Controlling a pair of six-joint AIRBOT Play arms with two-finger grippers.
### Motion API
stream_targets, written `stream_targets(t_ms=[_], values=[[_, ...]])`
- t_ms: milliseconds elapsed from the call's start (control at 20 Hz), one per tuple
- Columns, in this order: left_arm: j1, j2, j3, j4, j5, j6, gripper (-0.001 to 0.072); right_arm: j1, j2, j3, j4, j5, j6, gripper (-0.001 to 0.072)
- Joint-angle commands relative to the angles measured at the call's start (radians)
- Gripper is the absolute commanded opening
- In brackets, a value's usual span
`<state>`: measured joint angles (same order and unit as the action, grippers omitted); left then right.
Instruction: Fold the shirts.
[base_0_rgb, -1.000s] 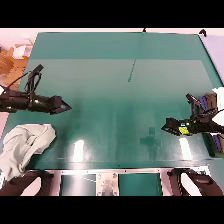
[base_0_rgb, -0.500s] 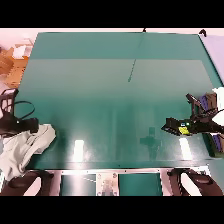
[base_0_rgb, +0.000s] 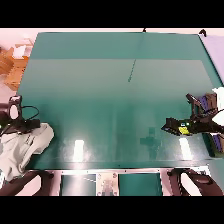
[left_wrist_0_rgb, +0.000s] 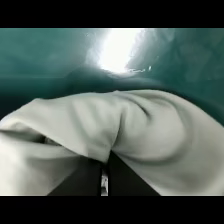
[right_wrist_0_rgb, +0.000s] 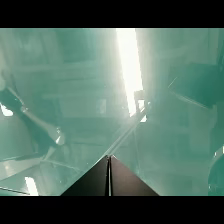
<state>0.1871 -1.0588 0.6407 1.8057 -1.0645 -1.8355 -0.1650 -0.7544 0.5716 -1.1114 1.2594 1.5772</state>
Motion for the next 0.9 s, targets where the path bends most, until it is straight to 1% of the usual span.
stream_targets(t_ms=[0,100,200,350,450,550,600,700,850], values=[[0.016,-0.073,0.039,-0.111,0.046,0.072,0.0028,0.001,0.001,-0.001,0.000,0.000,0.000,0.0022],[0.016,-0.062,0.160,-0.256,-0.012,0.146,0.0027,0.001,0.001,-0.001,0.000,0.000,0.000,0.0022],[0.006,-0.029,0.321,-0.467,-0.077,0.229,0.0027,0.001,0.001,-0.001,0.000,0.000,0.000,0.0022],[-0.113,-0.007,0.612,-0.687,-0.167,0.261,0.0027,0.001,0.001,-0.001,0.000,0.000,0.000,0.0022],[-0.241,-0.007,0.752,-0.798,-0.172,0.264,0.0027,0.001,0.001,-0.001,0.001,0.000,0.000,0.0022],[-0.383,-0.008,0.801,-0.859,-0.108,0.264,0.0027,0.001,0.001,-0.001,0.001,0.000,0.000,0.0022],[-0.450,-0.012,0.802,-0.858,-0.073,0.264,0.0027,0.001,0.001,-0.001,0.001,0.000,0.000,0.0022],[-0.568,-0.056,0.803,-0.858,-0.056,0.265,0.0027,0.001,0.001,-0.001,0.001,0.000,0.000,0.0022],[-0.712,-0.184,0.803,-0.858,-0.037,0.275,0.0028,0.001,0.001,-0.001,0.000,0.000,0.000,0.0022]])
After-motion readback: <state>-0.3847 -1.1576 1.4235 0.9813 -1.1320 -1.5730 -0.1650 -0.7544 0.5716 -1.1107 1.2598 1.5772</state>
